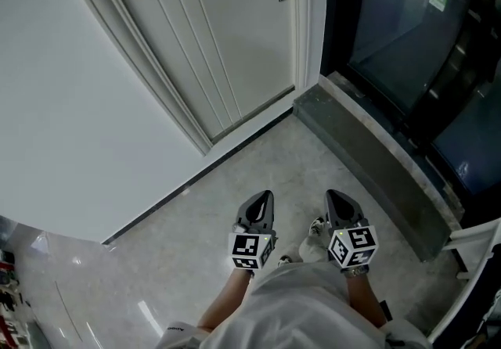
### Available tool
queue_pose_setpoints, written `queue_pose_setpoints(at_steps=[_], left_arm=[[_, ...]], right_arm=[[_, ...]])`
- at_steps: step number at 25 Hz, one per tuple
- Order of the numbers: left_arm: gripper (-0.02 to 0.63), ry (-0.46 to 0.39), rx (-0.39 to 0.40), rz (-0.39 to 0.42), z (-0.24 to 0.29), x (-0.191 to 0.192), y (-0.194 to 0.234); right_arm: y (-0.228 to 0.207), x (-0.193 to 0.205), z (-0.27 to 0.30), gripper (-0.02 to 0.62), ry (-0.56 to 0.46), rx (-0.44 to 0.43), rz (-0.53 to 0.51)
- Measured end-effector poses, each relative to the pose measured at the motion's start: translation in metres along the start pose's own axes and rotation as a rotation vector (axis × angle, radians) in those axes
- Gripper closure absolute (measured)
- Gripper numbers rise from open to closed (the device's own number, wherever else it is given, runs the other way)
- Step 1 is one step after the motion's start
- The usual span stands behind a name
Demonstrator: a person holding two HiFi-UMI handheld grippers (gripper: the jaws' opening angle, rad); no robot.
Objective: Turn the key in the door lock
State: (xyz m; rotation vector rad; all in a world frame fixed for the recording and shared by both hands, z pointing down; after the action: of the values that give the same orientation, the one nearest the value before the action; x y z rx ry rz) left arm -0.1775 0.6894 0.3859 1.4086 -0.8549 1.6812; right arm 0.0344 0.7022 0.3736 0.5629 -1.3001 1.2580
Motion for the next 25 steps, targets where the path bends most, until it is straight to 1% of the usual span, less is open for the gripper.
queue_pose_setpoints(at_steps=[3,7,13,17,19,21,25], left_arm=[[0.598,0.026,-0.011,-0.001,0.027,-0.002,0.009],[0.598,0.021,-0.032,0.011,0.073,-0.015,0.011],[0.598,0.0,-0.076,0.017,0.145,-0.041,0.001],[0.598,0.033,-0.101,0.014,0.186,-0.042,-0.008],[0.598,0.037,-0.106,0.019,0.206,-0.043,-0.012],[0.598,0.047,-0.102,0.019,0.225,-0.043,-0.015],[0.598,0.045,-0.074,0.039,0.256,-0.05,-0.02]], right_arm=[[-0.018,-0.009,0.026,0.594,0.008,-0.005,0.014],[-0.049,-0.031,0.058,0.594,0.021,-0.019,0.023],[-0.112,-0.069,0.1,0.594,0.028,-0.049,0.052],[-0.151,-0.081,0.123,0.594,0.048,-0.05,0.02],[-0.167,-0.085,0.133,0.594,0.06,-0.055,0.005],[-0.183,-0.089,0.144,0.594,0.071,-0.049,0.012],[-0.204,-0.101,0.157,0.594,0.062,-0.035,0.027]])
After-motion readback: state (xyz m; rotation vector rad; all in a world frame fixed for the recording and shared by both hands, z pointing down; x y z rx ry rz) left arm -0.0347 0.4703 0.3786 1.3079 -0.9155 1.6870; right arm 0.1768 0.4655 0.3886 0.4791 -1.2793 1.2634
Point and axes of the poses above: the fingertips, and each gripper's own axes: z forward along the fingers, y to its left, x out of its underside, the point moved 7 cm from there along -z, backward along the fingers, and after that the axes turned 8 degrees about z, right-handed, at the moved point
